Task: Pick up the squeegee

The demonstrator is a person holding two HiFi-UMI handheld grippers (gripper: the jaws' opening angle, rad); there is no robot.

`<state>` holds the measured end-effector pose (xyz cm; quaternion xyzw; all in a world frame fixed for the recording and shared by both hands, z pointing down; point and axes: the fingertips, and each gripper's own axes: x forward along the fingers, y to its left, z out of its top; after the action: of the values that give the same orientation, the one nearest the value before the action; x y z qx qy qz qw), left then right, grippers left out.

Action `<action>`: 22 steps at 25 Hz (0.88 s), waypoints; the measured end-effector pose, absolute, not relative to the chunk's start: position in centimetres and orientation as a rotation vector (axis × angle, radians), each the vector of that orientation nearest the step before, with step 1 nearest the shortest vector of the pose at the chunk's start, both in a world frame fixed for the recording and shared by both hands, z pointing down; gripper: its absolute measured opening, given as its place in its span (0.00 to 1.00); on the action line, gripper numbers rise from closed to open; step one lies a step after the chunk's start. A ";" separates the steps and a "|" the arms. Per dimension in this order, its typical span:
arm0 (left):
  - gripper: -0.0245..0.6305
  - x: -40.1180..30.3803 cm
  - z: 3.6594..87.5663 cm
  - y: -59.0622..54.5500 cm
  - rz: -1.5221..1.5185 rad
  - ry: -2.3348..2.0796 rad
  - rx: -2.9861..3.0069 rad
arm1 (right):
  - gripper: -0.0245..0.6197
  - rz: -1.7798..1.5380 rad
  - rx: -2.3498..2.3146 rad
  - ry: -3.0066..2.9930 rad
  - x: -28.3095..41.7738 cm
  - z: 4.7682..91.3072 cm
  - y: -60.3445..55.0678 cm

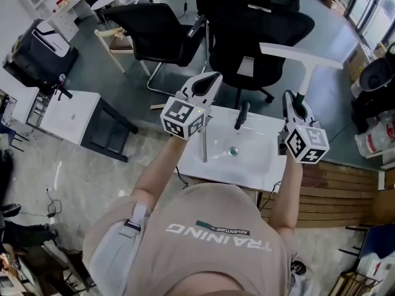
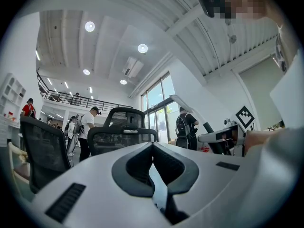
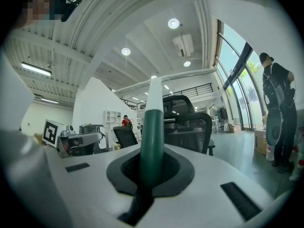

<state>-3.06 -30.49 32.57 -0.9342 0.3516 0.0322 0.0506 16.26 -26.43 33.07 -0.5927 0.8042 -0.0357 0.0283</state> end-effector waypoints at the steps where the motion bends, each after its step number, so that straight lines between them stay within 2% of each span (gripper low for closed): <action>1: 0.06 -3.2 32.6 -30.6 0.097 1.074 -2.842 | 0.08 -0.108 -1.829 2.483 16.2 33.0 -26.5; 22: 0.06 -3.3 32.5 -30.1 0.101 1.096 -2.830 | 0.08 -0.099 -1.820 2.490 16.4 32.9 -26.0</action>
<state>-3.35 -30.14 32.47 -0.9307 0.3606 0.0332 0.0526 16.36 -26.00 32.87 -0.5896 0.8066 -0.0321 0.0279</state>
